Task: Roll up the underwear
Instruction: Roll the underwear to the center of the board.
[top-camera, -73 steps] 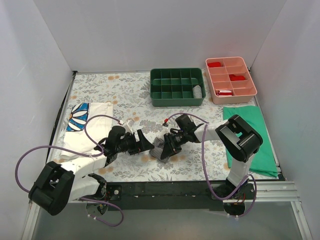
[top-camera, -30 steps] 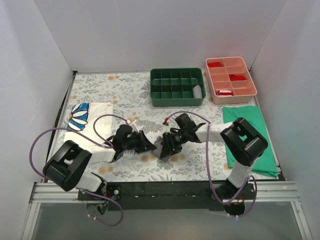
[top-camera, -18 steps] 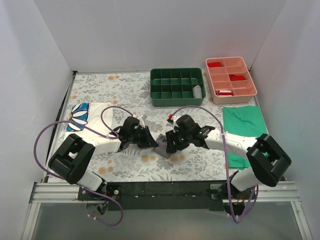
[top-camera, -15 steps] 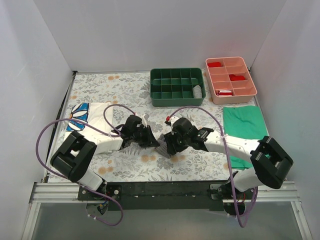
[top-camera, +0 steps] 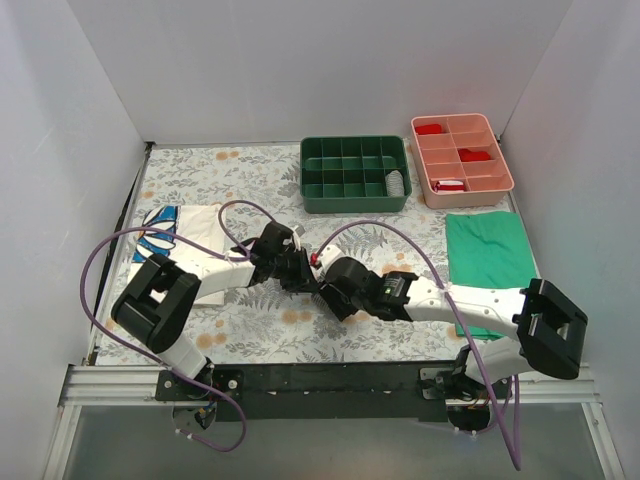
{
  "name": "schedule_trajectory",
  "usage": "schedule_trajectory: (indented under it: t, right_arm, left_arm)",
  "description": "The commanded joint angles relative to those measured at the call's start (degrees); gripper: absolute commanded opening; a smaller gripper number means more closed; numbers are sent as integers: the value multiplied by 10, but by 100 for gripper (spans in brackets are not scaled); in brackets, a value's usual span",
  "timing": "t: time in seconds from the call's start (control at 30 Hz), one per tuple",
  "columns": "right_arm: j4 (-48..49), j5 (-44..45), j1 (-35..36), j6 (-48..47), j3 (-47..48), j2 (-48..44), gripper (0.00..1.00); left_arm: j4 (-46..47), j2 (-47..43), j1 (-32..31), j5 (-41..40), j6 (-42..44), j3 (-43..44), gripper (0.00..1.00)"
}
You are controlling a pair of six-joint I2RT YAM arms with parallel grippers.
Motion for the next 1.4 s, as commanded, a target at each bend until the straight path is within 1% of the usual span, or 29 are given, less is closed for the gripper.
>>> schedule_trajectory:
  t: [0.0,0.23,0.73,0.9,1.03,1.37]
  right_arm:
    - [-8,45,25,-31,30,16,62]
    - [-9,68,54,-52,35,38,62]
    - [16,76,62,-95,38,81,62]
    - [25,85,62,-103,38,111,63]
    - [42,76,61,-102,27,122,63]
    - [64,58,61,-62,3,170,62]
  left_arm:
    - [-90,17,-5,-45,22,14,0]
    - [-111,22,-5,-43,13,24,0]
    - [-141,39,-5,-43,19,47,0]
    - [-142,39,-5,-37,21,50,0]
    - [-142,38,-5,-35,19,50,0]
    - [-142,41,-5,-28,19,48,0]
